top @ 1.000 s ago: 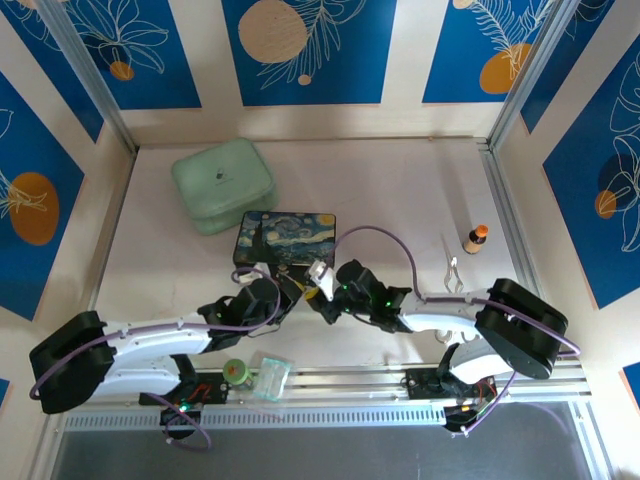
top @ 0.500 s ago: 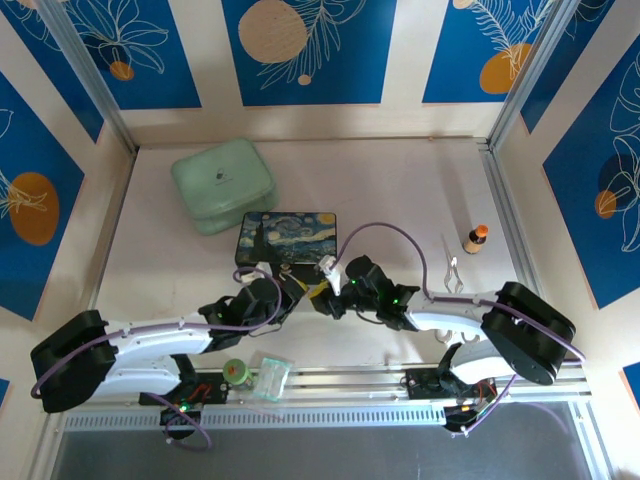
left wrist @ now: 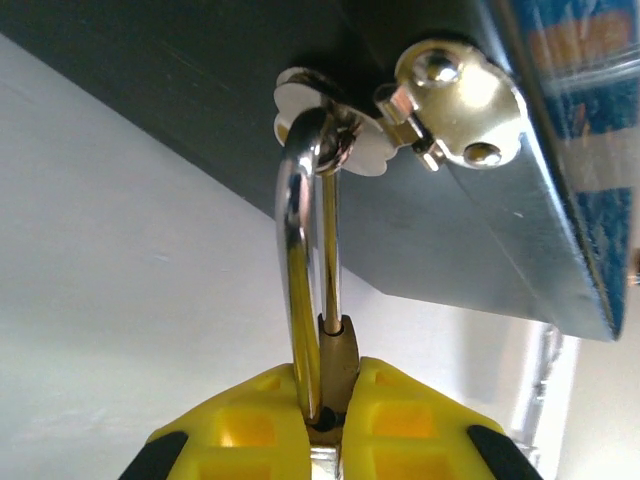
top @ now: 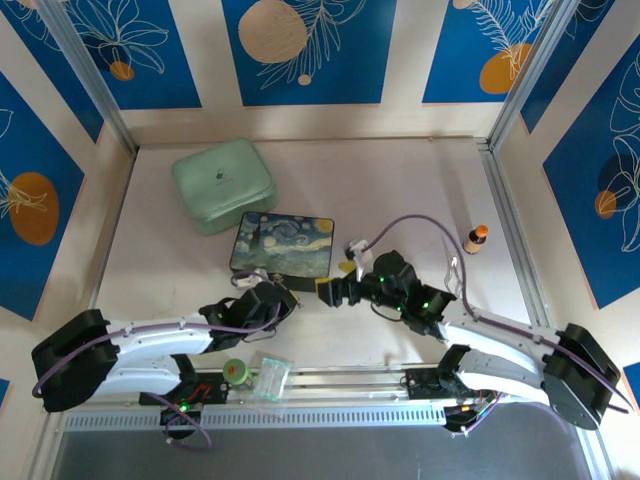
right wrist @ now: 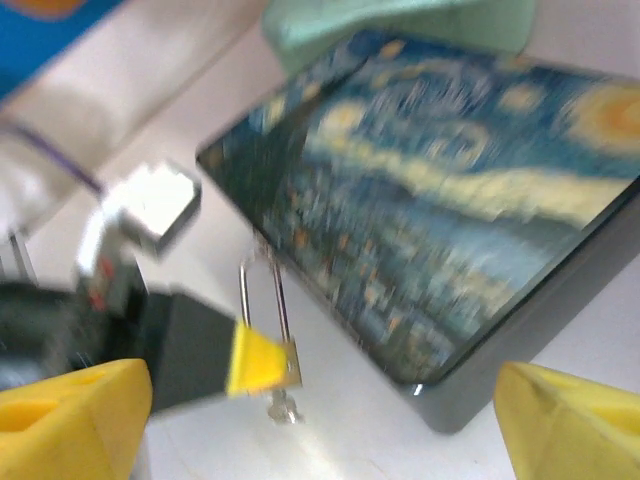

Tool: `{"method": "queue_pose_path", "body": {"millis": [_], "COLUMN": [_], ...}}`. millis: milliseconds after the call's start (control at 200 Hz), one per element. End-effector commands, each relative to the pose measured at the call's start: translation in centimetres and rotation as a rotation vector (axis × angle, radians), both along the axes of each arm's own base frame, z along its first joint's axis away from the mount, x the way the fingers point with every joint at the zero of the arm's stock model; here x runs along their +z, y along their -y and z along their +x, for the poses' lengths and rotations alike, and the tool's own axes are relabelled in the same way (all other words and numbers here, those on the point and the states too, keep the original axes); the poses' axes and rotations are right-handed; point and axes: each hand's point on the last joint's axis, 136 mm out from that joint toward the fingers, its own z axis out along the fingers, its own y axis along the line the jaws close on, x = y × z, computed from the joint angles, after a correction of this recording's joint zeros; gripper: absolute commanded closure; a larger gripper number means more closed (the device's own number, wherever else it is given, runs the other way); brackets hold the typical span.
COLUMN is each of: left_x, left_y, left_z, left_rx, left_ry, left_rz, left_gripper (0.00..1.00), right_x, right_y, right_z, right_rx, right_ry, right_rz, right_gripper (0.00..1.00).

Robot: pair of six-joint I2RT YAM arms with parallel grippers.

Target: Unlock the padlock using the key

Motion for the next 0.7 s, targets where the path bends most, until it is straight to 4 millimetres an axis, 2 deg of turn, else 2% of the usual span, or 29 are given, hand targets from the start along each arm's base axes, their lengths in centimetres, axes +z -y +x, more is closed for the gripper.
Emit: {"method": "queue_pose_path", "body": {"millis": [0, 115, 220, 340, 525, 645, 695], "left_x": [0.0, -0.5, -0.7, -0.8, -0.4, -0.9, -1.3], "left_y": [-0.8, -0.8, -0.4, -0.5, -1.4, -2.7, -3.6], "left_z": [0.2, -0.1, -0.2, -0.3, 0.0, -0.3, -0.4], "left_rx": [-0.029, -0.056, -0.077, -0.096, -0.144, -0.151, -0.152], "left_ry": [0.024, 0.007, -0.003, -0.005, 0.033, 0.021, 0.007], "left_rz": [0.079, 0.113, 0.111, 0.146, 0.261, 0.342, 0.384], "left_gripper": [1.0, 1.0, 1.0, 1.0, 1.0, 1.0, 1.0], "right_x": [1.7, -0.7, -2.7, -3.5, -6.7, -7.8, -8.3], "right_y": [1.0, 2.0, 1.8, 0.7, 0.4, -0.5, -0.6], "right_z": [1.7, 3.7, 4.5, 4.9, 5.5, 5.6, 5.7], "right_rx": [-0.12, -0.22, -0.239, -0.225, -0.253, -0.233, -0.233], "right_ry": [-0.103, -0.268, -0.415, -0.404, -0.47, -0.481, -0.489], "right_rz": [0.024, -0.06, -0.071, -0.083, -0.185, -0.221, -0.255], "right_gripper": [0.09, 0.02, 0.01, 0.06, 0.11, 0.11, 0.14]}}
